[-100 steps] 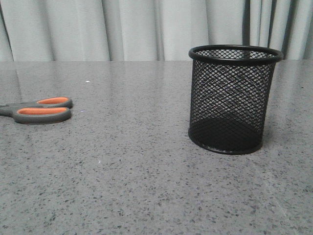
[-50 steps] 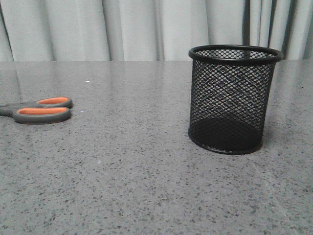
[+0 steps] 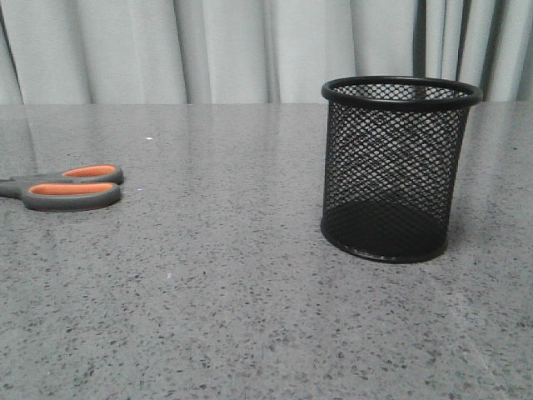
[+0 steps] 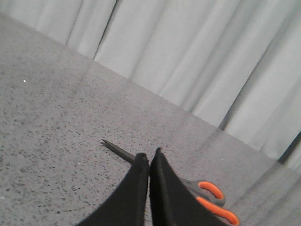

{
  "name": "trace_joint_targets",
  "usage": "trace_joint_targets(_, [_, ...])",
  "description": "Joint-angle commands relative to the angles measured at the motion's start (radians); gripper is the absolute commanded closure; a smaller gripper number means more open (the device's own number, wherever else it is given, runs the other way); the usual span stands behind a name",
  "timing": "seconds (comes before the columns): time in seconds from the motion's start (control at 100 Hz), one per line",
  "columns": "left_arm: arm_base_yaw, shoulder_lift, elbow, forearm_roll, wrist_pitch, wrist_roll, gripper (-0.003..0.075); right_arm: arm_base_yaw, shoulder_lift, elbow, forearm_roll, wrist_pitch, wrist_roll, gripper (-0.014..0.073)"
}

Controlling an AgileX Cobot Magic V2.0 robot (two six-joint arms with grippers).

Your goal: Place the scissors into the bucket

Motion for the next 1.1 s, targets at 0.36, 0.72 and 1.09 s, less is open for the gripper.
trace_joint_targets(0.36, [-0.005, -0.009, -0.127, -0.067, 0.054, -0.008, 0.0741, -0.005, 0.011, -0.167, 0.08, 0.152, -0.002, 0.0658])
trace_joint_targets(0.72, [-0.005, 0.339, -0.552, 0.204, 0.517, 0.173, 0.0741, -0.005, 0.407, -0.52, -0.146, 0.545, -0.002, 0.0658])
trace_joint_targets(1.09, [-0.005, 0.584, -0.757, 0.199, 0.698, 0.23, 0.0739, -0.003, 0.613, -0.722, -0.155, 0.738, -0.117, 0.0566])
